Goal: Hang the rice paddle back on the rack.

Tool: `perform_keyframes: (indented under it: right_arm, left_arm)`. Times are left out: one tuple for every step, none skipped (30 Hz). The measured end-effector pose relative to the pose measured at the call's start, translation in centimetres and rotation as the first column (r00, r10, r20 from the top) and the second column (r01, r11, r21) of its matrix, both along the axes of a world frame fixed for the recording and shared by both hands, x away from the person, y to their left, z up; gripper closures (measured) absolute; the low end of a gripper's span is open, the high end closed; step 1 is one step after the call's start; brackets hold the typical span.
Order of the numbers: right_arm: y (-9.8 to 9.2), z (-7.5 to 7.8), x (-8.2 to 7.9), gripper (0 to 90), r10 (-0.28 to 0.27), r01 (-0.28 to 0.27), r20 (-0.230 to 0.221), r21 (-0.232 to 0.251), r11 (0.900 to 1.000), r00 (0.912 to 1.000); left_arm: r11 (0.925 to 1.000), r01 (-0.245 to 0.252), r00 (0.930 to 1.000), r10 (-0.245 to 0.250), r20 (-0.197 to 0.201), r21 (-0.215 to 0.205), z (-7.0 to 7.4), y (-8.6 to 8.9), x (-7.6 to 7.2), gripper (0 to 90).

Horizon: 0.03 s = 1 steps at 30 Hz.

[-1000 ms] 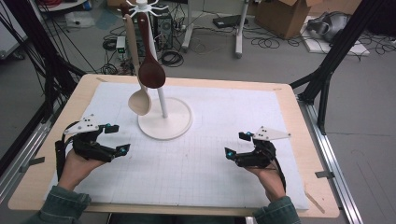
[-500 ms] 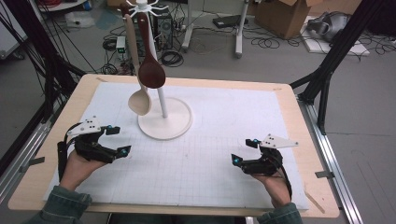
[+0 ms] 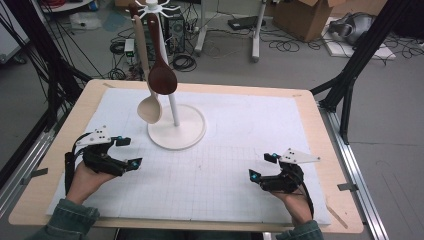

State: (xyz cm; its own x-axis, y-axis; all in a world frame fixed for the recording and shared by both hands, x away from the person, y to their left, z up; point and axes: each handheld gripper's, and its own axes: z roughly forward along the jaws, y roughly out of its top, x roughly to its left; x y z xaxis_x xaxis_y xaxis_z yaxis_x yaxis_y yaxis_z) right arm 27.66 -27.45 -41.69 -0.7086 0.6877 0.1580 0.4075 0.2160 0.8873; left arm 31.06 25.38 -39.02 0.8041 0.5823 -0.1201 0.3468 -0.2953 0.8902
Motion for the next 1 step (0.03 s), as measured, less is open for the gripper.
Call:
perform_keyframes:
  right_arm:
    - [0.03, -0.02, -0.01, 12.2, 0.004, -0.004, -0.005, 0.001, 1.0, 1.0]
  left_arm:
    - [1.0, -0.001, 1.0, 0.001, 0.0, 0.001, 0.0, -0.01, 0.03, 8.4]
